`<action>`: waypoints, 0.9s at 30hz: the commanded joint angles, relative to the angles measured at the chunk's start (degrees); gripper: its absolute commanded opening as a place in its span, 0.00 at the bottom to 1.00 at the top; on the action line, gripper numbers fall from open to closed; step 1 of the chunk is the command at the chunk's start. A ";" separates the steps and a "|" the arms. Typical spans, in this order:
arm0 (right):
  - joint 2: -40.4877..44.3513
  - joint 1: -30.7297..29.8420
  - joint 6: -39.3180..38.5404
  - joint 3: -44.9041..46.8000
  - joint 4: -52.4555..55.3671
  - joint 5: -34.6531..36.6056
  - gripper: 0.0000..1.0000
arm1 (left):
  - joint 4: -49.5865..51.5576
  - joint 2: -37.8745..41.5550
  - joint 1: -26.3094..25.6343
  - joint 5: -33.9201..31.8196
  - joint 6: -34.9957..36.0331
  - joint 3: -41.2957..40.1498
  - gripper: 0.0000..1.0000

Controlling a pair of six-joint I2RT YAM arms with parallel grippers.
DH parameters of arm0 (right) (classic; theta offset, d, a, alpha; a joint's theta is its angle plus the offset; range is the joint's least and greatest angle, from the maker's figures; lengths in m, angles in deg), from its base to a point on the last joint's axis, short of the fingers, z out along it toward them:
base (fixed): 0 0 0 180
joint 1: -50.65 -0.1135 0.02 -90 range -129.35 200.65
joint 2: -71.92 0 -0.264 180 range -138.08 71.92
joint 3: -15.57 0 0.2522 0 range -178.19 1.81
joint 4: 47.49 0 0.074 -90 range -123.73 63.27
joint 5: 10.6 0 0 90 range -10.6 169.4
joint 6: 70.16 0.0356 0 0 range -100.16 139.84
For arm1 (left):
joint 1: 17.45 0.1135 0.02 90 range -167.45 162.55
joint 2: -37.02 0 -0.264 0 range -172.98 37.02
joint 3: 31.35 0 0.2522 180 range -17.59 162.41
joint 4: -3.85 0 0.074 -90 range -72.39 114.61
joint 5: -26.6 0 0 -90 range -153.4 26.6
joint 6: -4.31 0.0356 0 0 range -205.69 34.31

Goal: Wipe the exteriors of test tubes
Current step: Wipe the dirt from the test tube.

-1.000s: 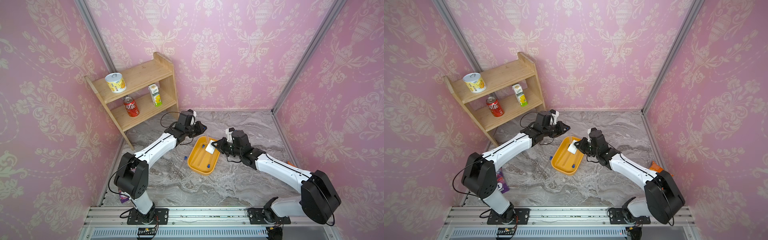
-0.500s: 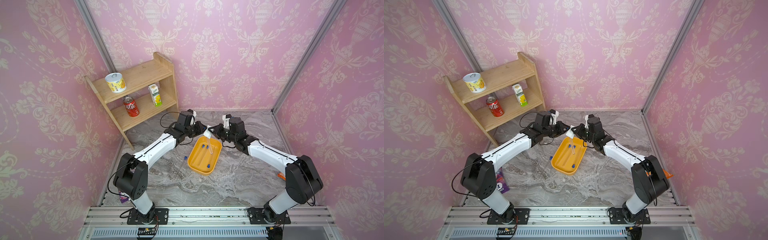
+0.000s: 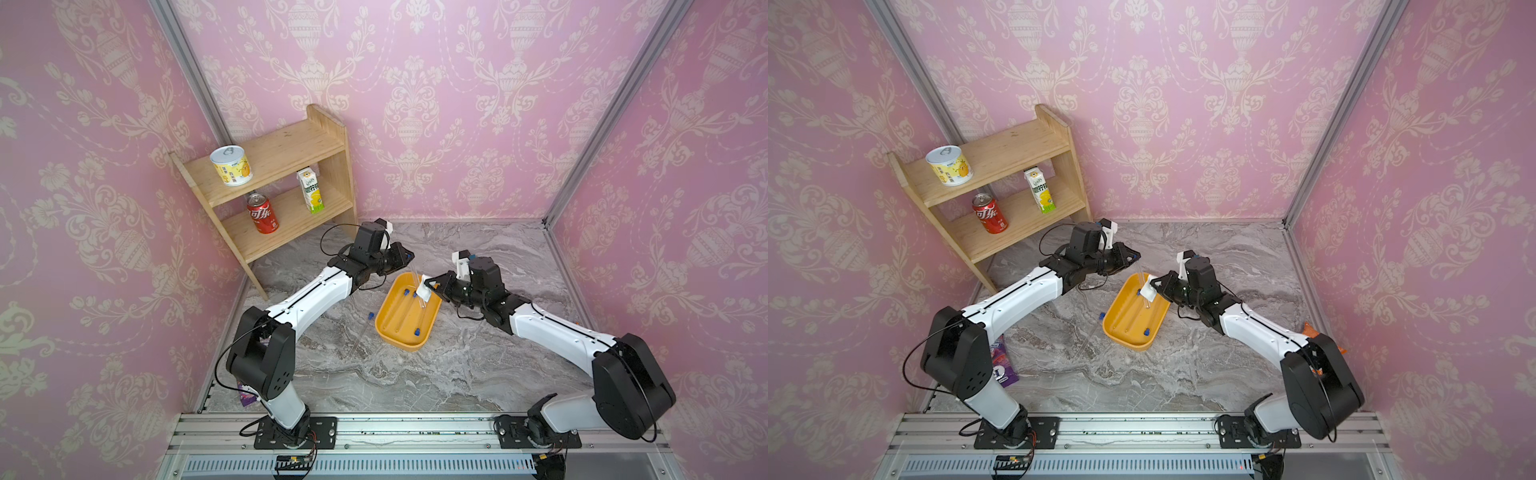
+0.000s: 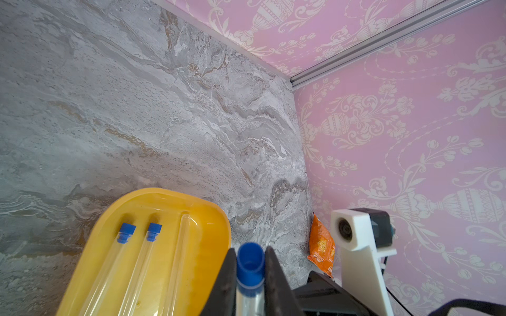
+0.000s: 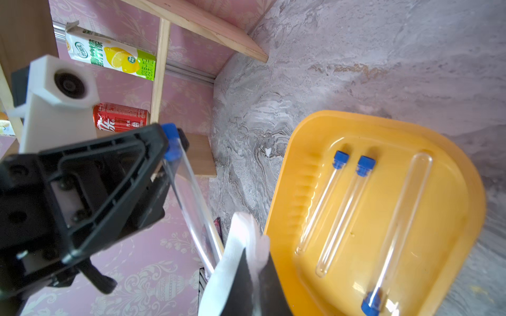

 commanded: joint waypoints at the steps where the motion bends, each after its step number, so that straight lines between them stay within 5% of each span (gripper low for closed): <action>1: 5.30 -2.47 -3.14 3.78 3.52 0.52 0.00 | -0.44 1.79 0.24 1.30 -0.79 0.19 0.13; 8: 12.27 -2.91 -3.33 11.31 5.41 3.15 0.00 | -1.32 1.76 0.07 1.52 -1.66 0.12 0.13; 27: 11.04 -0.68 0.43 7.23 4.56 2.11 0.00 | -1.96 2.47 -1.87 1.23 -2.56 -0.95 0.13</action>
